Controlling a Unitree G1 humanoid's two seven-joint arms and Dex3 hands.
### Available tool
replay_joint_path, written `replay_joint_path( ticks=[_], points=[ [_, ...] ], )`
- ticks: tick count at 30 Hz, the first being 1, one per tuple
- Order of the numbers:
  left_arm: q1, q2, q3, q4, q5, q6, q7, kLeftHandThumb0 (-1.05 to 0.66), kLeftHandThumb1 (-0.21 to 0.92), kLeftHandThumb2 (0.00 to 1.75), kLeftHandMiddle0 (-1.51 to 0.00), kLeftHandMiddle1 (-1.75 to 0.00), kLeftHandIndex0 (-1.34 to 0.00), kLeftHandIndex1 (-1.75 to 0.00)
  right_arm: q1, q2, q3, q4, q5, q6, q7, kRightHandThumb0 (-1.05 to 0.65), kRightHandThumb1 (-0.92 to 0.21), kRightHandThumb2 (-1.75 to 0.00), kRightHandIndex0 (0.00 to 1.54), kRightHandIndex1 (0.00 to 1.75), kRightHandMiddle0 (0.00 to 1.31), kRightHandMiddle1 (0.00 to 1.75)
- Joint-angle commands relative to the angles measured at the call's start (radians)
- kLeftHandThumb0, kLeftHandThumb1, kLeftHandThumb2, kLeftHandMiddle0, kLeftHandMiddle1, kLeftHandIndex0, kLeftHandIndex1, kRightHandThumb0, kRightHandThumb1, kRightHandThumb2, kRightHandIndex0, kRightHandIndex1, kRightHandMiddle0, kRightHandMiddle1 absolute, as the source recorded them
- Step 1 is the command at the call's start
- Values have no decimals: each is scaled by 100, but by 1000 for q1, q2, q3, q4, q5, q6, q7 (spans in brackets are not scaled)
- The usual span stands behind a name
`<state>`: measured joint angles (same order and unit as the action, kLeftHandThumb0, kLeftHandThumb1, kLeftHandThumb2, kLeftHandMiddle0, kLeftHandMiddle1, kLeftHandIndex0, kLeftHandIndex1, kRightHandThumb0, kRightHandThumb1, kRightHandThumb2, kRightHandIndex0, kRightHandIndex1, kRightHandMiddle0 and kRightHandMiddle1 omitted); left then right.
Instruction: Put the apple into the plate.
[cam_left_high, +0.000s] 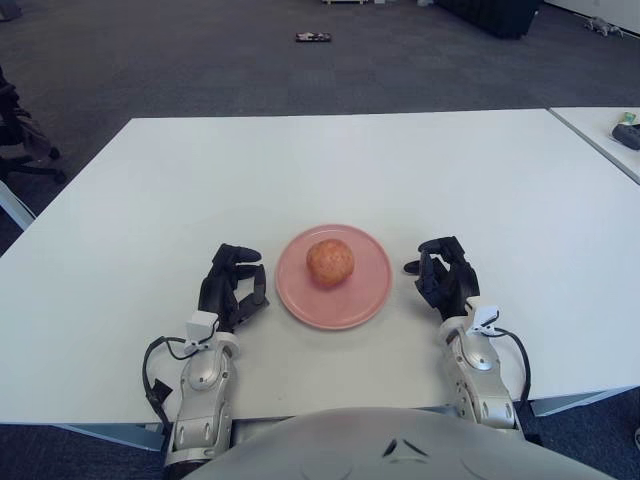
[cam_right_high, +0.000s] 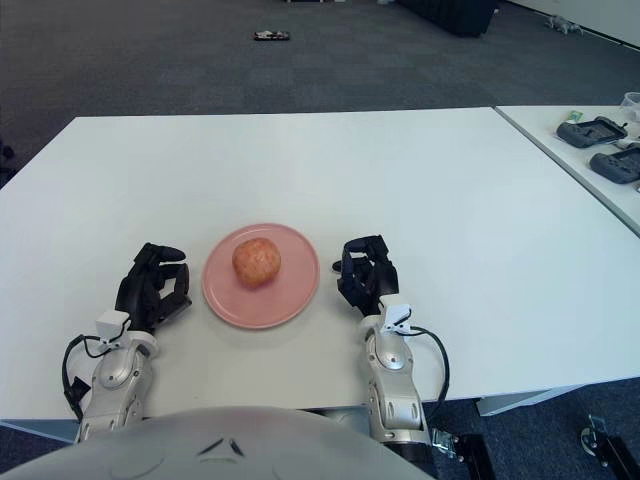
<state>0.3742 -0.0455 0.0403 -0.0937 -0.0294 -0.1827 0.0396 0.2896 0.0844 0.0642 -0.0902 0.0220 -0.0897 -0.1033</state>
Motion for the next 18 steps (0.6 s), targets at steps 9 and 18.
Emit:
replay_joint_path(
  ticks=[9, 18],
  points=[
    [8, 2, 3, 21, 4, 12, 1, -40, 58, 100, -65, -171, -41, -175, 11, 3, -13, 17, 16, 39, 19, -35, -84, -64, 49, 132, 23, 175],
    [5, 4, 2, 27, 4, 7, -1, -40, 59, 98, -65, -169, -40, -175, 11, 15, -17, 29, 18, 25, 27, -35, -84, -64, 50, 131, 23, 175]
  ],
)
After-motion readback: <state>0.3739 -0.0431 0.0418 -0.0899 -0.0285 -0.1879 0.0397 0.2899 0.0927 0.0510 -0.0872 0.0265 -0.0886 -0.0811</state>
